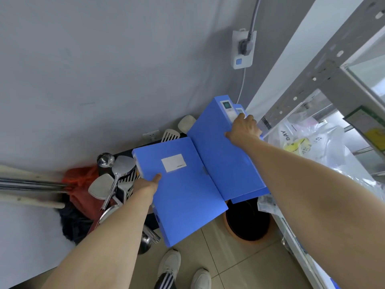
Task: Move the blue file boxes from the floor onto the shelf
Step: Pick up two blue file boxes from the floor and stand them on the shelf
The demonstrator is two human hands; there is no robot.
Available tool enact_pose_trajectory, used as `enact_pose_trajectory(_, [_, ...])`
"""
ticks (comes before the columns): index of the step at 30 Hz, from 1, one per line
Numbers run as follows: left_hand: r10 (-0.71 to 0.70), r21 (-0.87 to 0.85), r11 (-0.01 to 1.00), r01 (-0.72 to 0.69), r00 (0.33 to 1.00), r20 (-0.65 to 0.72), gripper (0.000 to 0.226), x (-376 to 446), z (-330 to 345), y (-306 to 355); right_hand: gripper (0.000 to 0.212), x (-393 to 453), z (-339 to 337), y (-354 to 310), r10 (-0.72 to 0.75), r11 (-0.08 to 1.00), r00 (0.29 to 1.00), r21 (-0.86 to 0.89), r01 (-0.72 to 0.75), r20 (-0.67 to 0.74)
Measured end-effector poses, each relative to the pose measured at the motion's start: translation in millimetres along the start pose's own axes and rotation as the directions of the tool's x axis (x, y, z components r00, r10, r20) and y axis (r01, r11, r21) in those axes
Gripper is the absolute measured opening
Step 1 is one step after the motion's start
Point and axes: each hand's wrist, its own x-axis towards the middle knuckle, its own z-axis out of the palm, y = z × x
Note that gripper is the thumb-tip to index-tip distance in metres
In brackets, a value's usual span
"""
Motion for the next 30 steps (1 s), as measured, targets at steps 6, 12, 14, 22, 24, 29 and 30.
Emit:
enact_pose_trajectory(6, [0.151,-0.003,0.989,-0.151,0.987,0.059,0.049,-54.2,7.5,33.5,0.075,-42.3,-17.7,-8.3,-0.016,1.0,0.999,0.0,0.016,0.042])
enact_pose_trajectory(12, [0.325,0.134,0.935,-0.328,0.945,0.046,0.05,-131.5,6.8,73.1,0.088,-91.4,-65.1,-6.8,-0.016,0.983,0.999,0.183,0.009,0.036])
enact_pose_trajectory(14, [0.373,0.123,0.92,-0.372,0.928,0.015,0.053,-160.6,1.3,85.1,0.091,-109.4,-86.3,-4.0,-0.001,0.969,0.999,0.248,-0.008,0.036])
enact_pose_trajectory(22, [0.577,0.135,0.807,-0.575,0.816,0.032,0.049,-284.3,-38.4,132.2,0.051,-206.5,-170.5,9.1,0.106,0.826,0.986,0.564,-0.014,-0.131])
enact_pose_trajectory(24, [0.616,0.135,0.777,-0.614,0.787,0.034,0.053,-316.4,-49.1,143.4,0.052,-228.9,-189.9,9.5,0.142,0.793,0.973,0.609,-0.001,-0.183])
enact_pose_trajectory(29, [0.73,0.102,0.672,-0.733,0.679,0.072,0.051,-384.9,-72.9,163.5,0.049,-278.1,-239.7,14.7,0.215,0.748,0.917,0.66,0.067,-0.337])
enact_pose_trajectory(30, [0.75,0.077,0.652,-0.755,0.656,0.087,0.049,-396.8,-76.4,166.0,0.049,-286.2,-248.2,16.0,0.231,0.75,0.901,0.657,0.076,-0.368])
